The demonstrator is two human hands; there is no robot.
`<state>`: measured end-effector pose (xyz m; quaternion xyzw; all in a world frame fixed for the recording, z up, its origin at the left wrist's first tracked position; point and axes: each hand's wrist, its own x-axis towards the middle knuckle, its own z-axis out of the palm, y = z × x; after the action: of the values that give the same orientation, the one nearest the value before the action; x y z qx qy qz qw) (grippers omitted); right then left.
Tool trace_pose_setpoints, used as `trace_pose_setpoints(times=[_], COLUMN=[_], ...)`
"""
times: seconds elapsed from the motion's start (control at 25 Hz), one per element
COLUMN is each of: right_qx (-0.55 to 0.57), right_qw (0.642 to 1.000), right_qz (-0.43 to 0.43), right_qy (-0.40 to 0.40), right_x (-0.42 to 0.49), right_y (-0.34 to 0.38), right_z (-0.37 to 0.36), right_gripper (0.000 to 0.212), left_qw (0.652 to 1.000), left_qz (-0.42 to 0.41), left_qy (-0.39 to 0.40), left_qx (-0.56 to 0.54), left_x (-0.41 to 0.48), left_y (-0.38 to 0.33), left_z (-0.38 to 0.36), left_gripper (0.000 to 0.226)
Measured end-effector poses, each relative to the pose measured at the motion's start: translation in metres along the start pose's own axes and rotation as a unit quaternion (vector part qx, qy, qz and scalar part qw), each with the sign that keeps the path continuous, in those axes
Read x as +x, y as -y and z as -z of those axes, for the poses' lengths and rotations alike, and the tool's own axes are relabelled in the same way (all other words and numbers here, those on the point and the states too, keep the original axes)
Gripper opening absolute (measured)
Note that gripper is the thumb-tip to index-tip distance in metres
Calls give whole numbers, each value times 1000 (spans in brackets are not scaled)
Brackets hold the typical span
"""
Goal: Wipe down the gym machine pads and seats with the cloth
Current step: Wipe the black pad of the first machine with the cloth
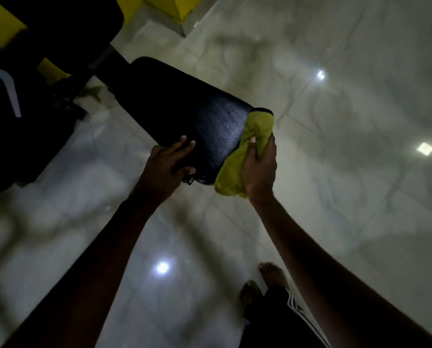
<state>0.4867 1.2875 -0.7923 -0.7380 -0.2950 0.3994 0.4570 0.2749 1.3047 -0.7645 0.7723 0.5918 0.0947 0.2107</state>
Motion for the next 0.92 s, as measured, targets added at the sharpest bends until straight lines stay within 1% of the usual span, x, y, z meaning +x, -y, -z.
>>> trace_pose_setpoints(times=[0.16,0.28,0.32,0.44,0.48,0.56,0.64,0.68,0.76,0.84,0.92], right_qx=[8,26,29,26,21,7,-42,-79,-174,-258,-322], right_qw=[999,996,997,1000,1000,1000,996,990,963,925,890], right_qz=[7,-10,-6,-14,-16,1,55,86,164,219,267], right_qy=[54,82,73,1,-12,6,58,79,127,172,179], right_x=[-70,-98,-94,-65,-61,-73,-92,-96,-94,-87,-84], right_y=[-28,-36,-35,-25,-22,-21,-23,-28,-34,-29,-18], right_z=[-8,-8,-7,-7,-8,-9,-2,3,16,31,43], right_gripper=[56,47,45,48,49,51,55,58,69,78,73], left_qw=[999,999,999,999,999,997,990,985,971,954,944], left_qz=[25,24,24,17,18,25,39,52,83,95,108], left_qy=[-12,-2,-1,-4,-9,-37,-87,-109,-136,-162,-185], left_qx=[-33,-37,-40,-48,-47,-64,-104,-125,-177,-233,-251], left_x=[-3,-5,-5,-4,-4,-8,-14,-17,-23,-23,-25], left_y=[-2,-2,-2,4,7,10,9,10,12,13,15], left_z=[0,5,7,11,9,2,-8,-13,-18,-19,-15], left_gripper=[65,65,65,63,62,58,59,60,62,52,38])
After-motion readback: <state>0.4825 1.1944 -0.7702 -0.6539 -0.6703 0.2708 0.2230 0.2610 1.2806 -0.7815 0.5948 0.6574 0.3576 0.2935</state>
